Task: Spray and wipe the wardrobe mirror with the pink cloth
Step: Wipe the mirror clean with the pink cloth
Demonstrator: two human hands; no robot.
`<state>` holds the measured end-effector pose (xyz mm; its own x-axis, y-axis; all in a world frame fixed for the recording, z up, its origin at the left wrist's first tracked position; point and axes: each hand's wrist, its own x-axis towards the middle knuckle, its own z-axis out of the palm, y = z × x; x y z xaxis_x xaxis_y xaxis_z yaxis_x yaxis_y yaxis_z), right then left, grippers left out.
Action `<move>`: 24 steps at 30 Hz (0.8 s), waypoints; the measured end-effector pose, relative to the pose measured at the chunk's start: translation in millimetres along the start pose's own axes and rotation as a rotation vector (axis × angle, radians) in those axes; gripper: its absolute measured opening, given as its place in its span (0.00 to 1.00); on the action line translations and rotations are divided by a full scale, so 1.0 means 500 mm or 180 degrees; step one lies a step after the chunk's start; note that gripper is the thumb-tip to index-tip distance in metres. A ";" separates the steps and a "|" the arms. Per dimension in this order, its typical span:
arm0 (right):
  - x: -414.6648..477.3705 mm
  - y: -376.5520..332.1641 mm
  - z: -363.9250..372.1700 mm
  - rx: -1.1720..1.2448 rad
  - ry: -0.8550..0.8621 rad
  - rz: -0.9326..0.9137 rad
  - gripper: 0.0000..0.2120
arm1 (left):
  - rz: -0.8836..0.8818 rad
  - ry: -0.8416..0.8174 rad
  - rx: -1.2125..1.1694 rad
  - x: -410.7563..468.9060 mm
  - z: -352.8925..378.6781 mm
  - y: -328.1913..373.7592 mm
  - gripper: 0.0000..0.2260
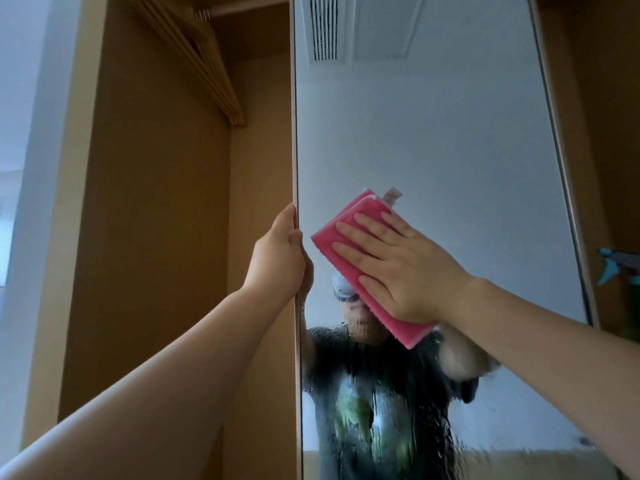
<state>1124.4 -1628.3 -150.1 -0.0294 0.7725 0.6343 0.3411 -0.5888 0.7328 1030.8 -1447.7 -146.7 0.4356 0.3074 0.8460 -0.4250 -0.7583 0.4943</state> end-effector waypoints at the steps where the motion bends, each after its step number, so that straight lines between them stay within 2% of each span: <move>1: 0.005 0.006 -0.002 0.0016 0.0015 0.0039 0.27 | -0.0003 0.0007 -0.0011 0.000 0.000 -0.001 0.20; 7: 0.049 0.062 -0.024 0.0122 0.0040 0.0443 0.28 | -0.0032 0.0009 -0.0026 0.007 0.000 -0.010 0.21; 24: 0.214 0.160 -0.087 -0.0025 0.0078 0.0982 0.31 | -0.0106 -0.0064 -0.0100 0.007 0.001 -0.011 0.21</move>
<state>1107.9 -1603.2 -13.0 0.0516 0.5512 0.8328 0.3303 -0.7964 0.5066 1034.8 -1442.9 -146.6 0.4656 0.3203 0.8250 -0.4345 -0.7293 0.5285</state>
